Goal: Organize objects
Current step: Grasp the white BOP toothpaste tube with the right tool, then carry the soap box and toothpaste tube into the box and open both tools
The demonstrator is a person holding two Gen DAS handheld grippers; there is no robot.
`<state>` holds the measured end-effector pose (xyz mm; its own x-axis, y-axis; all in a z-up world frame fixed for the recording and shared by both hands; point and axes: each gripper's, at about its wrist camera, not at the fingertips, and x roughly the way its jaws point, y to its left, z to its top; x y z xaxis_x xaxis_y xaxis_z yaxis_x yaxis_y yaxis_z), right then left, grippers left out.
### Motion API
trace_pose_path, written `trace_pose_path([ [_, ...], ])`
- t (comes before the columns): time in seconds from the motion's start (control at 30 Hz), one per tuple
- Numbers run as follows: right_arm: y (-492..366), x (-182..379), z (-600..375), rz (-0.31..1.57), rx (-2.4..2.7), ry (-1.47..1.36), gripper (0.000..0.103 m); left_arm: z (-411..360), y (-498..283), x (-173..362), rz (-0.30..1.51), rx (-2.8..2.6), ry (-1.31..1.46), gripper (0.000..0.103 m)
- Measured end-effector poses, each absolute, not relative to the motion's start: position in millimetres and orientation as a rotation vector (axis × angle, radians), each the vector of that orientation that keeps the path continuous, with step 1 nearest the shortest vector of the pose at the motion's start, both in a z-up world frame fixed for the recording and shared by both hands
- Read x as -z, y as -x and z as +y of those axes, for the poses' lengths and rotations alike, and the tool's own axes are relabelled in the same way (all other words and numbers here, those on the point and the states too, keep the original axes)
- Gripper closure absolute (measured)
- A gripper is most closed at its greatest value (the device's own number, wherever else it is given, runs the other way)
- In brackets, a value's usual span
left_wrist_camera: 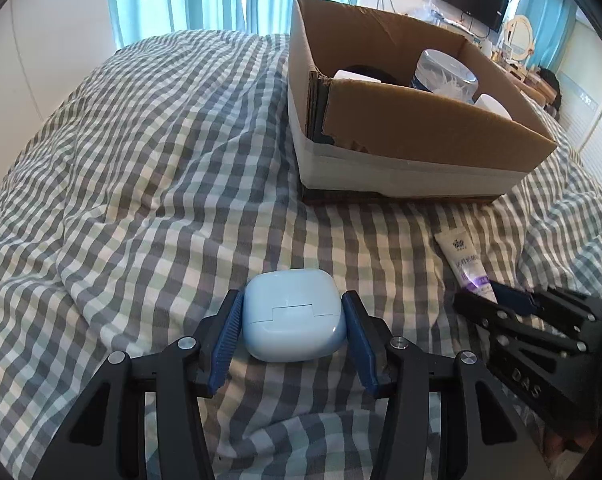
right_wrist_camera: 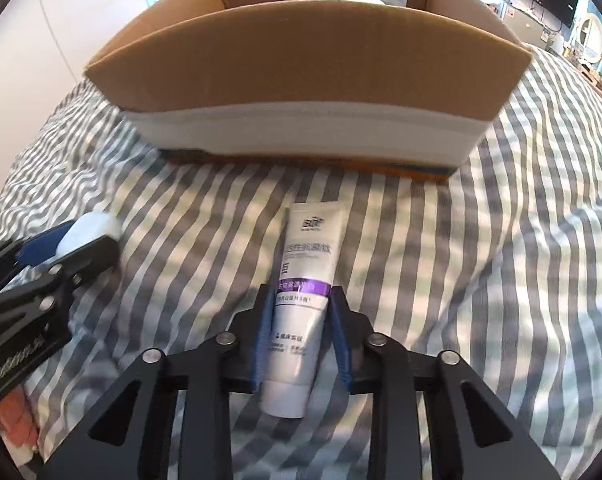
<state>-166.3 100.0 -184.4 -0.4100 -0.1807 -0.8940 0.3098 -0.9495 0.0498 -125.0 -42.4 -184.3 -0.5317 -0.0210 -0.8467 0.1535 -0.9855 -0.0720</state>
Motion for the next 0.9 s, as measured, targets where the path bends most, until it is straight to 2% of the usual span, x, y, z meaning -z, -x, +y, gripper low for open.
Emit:
trace_pose_path([
  [0.17,146,161,112,0.136,2.475,-1.427,0.078,-39,109,176,0.199,2.619,-1.450,0.051],
  [0.47,102,122,118,0.187,2.529,-1.286,0.078,-34,83,149,0.228,2.614,-1.422,0.051],
  [0.9,72,71,122,0.168,2.574,-1.118,0.078,-9,54,87,0.205,2.725,-1.298,0.051],
])
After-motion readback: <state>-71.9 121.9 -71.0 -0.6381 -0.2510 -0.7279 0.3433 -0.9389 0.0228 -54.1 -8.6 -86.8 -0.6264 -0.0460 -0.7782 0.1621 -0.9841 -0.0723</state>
